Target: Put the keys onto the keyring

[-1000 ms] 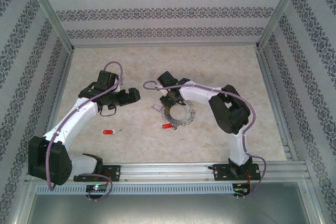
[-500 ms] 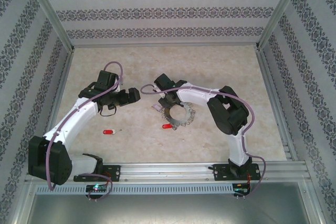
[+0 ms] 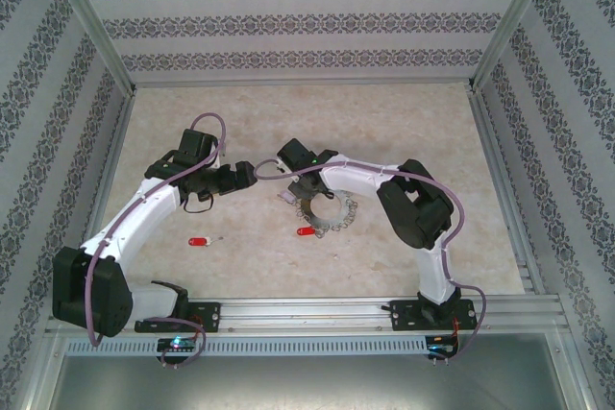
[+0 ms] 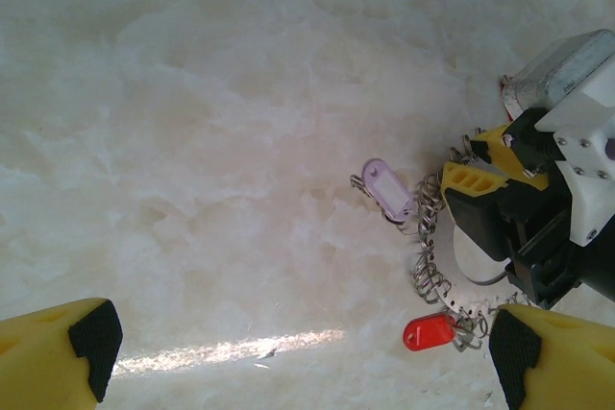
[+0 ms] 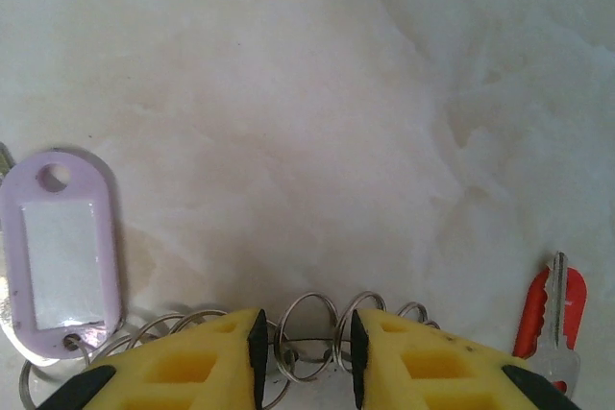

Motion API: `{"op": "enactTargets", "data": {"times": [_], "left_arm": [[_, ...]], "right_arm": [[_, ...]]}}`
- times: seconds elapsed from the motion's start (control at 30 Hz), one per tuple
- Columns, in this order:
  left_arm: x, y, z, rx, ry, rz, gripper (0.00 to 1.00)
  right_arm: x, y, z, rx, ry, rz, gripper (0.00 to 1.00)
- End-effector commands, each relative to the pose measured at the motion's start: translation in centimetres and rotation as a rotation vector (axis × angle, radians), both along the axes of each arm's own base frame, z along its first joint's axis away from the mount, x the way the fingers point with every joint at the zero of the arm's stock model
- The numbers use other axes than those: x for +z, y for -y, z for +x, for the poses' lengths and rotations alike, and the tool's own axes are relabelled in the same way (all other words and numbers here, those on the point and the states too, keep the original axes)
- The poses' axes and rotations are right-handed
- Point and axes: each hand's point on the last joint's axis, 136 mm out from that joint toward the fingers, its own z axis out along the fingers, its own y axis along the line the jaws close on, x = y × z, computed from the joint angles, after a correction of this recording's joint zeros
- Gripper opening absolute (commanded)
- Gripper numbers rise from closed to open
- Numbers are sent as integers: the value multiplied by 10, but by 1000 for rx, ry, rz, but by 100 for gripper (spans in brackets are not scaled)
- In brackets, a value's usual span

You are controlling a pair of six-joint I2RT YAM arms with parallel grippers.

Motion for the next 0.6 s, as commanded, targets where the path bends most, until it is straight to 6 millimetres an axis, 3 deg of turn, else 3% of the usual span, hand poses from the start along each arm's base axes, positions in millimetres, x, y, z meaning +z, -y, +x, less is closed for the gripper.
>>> {"op": "enactTargets", "data": {"times": [0.0,0.57], "left_arm": [[-5,-3,0,8,-7,2,99],[-8,-2,1,6,-14,2,99]], "right_arm": [[-5,-1,1,17,15,-47,29],[-11,-4,-2,72,48,-142,22]]}}
